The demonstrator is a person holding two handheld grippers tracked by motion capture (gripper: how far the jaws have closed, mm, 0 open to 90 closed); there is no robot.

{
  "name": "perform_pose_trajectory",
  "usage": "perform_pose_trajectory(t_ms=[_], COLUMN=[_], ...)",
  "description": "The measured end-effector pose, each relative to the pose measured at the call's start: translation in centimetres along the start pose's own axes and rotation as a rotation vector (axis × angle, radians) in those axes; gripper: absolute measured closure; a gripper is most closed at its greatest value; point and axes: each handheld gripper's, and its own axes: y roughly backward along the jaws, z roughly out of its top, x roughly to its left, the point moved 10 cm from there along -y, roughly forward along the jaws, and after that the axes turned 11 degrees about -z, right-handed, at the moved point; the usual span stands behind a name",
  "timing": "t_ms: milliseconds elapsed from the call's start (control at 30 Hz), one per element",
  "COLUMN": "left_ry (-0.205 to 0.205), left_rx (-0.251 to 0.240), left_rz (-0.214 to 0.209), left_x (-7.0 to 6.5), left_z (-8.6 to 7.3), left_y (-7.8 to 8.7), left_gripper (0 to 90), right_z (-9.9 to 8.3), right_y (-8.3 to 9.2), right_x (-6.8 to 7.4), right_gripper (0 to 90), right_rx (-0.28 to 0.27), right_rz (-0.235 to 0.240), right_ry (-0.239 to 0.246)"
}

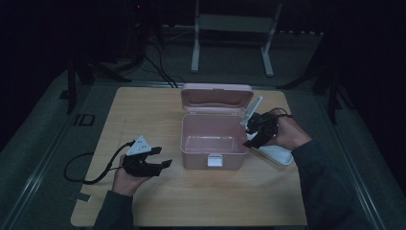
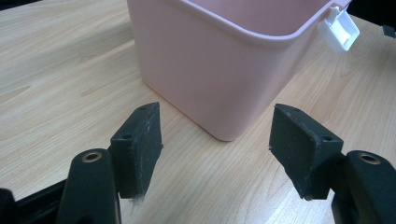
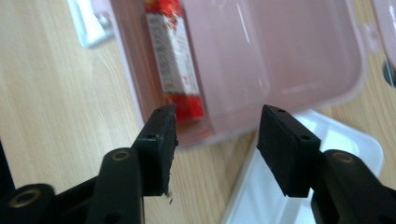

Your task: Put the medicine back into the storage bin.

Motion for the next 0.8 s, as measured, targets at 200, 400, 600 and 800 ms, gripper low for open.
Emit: perform_pose_trajectory(t_ms=[200,400,600,800], left_ry=[-0.005,-0.008,-0.006,-0.006], left_rx=[0.003,0.012,0.012,0.013], left_rz=[-0.001,-0.002,-0.003,-0.003], left_x=[-0.1,-0.1,-0.1,-0.1], left_z=[-0.1,-0.2,-0.2,-0.3], left_y=[-0.1,-0.2,-0.3,-0.3], left_gripper=[34.3,34.3,34.3,34.3], right_z=[-1.8,-3.8,-5.4,-6.5], right_y=[0.3,0.2,-0.2,-1.2], right_x=[-1.2,-2.3,-3.3,-4.4], right_gripper=[49.5,49.7,51.8,53.4], right_rx=[-0.011,-0.008,0.005,-0.002], right_rz=[-0.026,-0.046,-0.061,-0.075], right_ry=[-0.056,-0.12,-0.159,-0.181])
